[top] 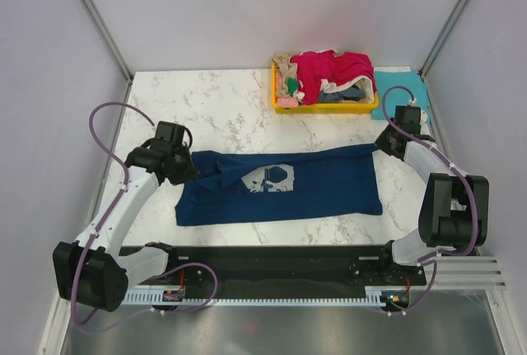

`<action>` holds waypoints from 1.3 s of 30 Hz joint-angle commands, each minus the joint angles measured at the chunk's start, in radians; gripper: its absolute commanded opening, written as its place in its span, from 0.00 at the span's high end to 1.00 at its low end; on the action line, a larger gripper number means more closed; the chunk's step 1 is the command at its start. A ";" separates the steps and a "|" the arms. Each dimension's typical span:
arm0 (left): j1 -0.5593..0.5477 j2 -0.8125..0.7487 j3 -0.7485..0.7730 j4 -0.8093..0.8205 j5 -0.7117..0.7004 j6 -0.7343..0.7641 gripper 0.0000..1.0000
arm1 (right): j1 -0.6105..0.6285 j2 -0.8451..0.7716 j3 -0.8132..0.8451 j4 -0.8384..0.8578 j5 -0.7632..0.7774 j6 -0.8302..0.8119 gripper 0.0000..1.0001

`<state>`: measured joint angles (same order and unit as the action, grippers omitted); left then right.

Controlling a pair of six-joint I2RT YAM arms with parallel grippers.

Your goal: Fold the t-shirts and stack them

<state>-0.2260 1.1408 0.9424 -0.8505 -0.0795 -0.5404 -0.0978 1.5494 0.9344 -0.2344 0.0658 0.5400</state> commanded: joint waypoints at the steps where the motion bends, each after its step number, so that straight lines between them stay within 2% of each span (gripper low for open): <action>1: 0.001 -0.042 -0.010 -0.025 -0.034 -0.058 0.98 | -0.020 -0.064 -0.043 0.063 0.045 0.044 1.00; 11: 0.001 -0.118 -0.045 -0.055 -0.051 -0.095 0.98 | -0.046 -0.052 -0.137 0.106 -0.024 0.057 1.00; 19: 0.011 -0.141 -0.028 -0.124 -0.143 -0.115 0.98 | -0.046 -0.116 -0.210 0.118 -0.063 0.058 1.00; 26: 0.014 -0.147 -0.042 -0.133 -0.111 -0.122 0.98 | -0.046 -0.160 -0.264 0.112 -0.064 0.064 1.00; 28: 0.014 -0.154 -0.045 -0.134 -0.109 -0.122 0.98 | -0.049 -0.164 -0.276 0.103 -0.086 0.067 0.96; 29: 0.014 -0.157 -0.044 -0.140 -0.100 -0.121 0.91 | -0.055 -0.173 -0.284 0.102 -0.080 0.077 0.90; 30: 0.014 -0.173 -0.039 -0.142 -0.082 -0.119 0.79 | -0.063 -0.190 -0.298 0.101 -0.077 0.083 0.81; 31: 0.014 -0.180 -0.037 -0.142 -0.074 -0.118 0.66 | -0.072 -0.199 -0.304 0.102 -0.075 0.086 0.68; 32: 0.014 -0.193 -0.036 -0.150 -0.068 -0.116 0.43 | -0.089 -0.209 -0.307 0.101 -0.072 0.090 0.34; 33: 0.014 -0.203 -0.031 -0.150 -0.068 -0.115 0.37 | -0.094 -0.216 -0.302 0.099 -0.078 0.089 0.22; 35: 0.014 -0.227 -0.021 -0.151 -0.109 -0.102 0.30 | -0.097 -0.213 -0.264 0.086 -0.092 0.066 0.11; 39: 0.016 -0.204 -0.005 -0.104 -0.148 -0.092 0.28 | -0.080 -0.259 -0.221 0.076 -0.135 0.067 0.09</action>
<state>-0.2173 0.9245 0.8989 -0.9932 -0.1825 -0.6392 -0.1921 1.3495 0.6518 -0.1734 -0.0303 0.6128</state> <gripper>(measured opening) 0.722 0.904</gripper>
